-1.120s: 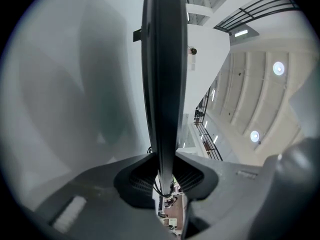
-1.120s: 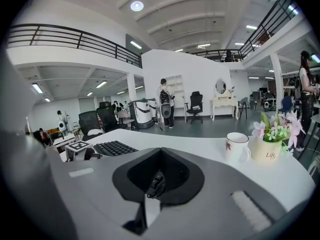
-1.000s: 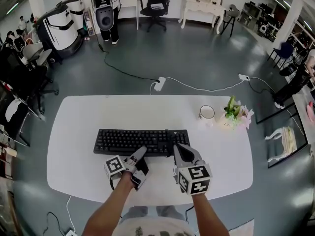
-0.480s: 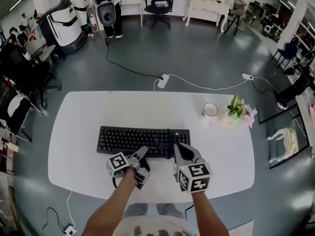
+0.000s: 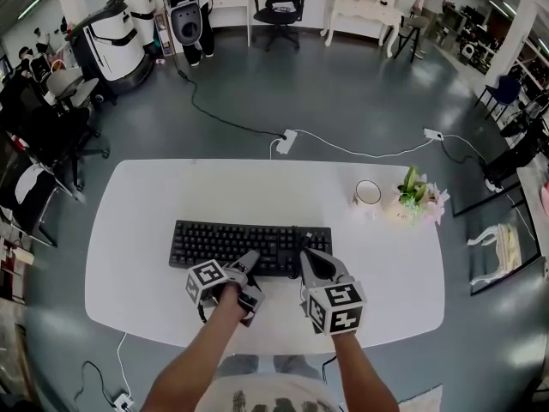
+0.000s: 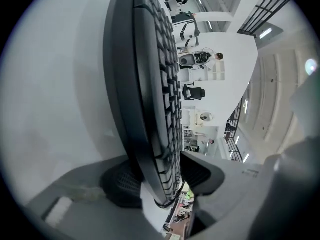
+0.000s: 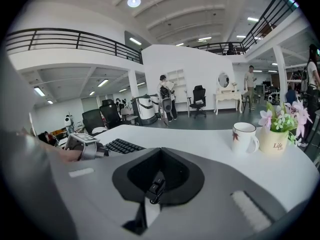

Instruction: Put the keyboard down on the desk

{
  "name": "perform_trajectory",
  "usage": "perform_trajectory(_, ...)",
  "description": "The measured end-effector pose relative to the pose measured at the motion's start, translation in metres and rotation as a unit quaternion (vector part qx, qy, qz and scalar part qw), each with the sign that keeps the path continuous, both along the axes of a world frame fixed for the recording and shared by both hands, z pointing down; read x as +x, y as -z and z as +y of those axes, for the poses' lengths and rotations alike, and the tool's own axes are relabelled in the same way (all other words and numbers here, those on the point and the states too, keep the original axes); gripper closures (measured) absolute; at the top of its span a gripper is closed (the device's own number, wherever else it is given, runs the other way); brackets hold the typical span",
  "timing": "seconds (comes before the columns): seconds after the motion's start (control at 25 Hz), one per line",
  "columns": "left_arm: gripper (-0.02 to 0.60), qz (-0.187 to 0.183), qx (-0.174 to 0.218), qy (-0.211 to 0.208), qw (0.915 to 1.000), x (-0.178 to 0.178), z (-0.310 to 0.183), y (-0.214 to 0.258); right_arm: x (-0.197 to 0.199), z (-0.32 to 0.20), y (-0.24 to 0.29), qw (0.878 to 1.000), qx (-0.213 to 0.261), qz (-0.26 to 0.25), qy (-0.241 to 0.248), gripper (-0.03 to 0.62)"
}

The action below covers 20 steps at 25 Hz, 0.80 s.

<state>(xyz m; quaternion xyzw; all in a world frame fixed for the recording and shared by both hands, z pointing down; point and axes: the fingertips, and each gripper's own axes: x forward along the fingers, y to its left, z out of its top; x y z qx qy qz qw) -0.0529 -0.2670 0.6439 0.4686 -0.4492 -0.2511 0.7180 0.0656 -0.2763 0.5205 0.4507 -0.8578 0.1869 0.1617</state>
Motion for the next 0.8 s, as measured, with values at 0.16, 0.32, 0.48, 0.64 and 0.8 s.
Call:
perform_trajectory(0.16,0.333,-0.008,-0.042,-0.022,0.9989,0.005,0.001,0.001,0.002,-0.001,-0.002,1.0,-0.004,0.0,-0.001,0.594)
perform_trajectory(0.32,0.296,-0.018,-0.068,-0.044,0.9966,0.008,0.002,0.003,0.003,-0.002,-0.003,1.0,-0.006,-0.001,0.0,0.594)
perform_trajectory(0.48,0.242,-0.022,-0.086,-0.065,0.9939,0.014,0.007,0.004,0.007,-0.004,-0.006,1.0,-0.007,-0.002,-0.001,0.594)
perform_trajectory(0.64,0.241,-0.017,-0.094,-0.079,0.9923,0.015,0.015,0.003,0.008,-0.005,-0.008,1.0,-0.01,-0.002,-0.003,0.594)
perform_trajectory(0.8,0.241,-0.02,-0.097,-0.088,0.9912,0.015,0.021,0.005,0.007,-0.007,-0.007,1.0,-0.012,-0.001,-0.003,0.594)
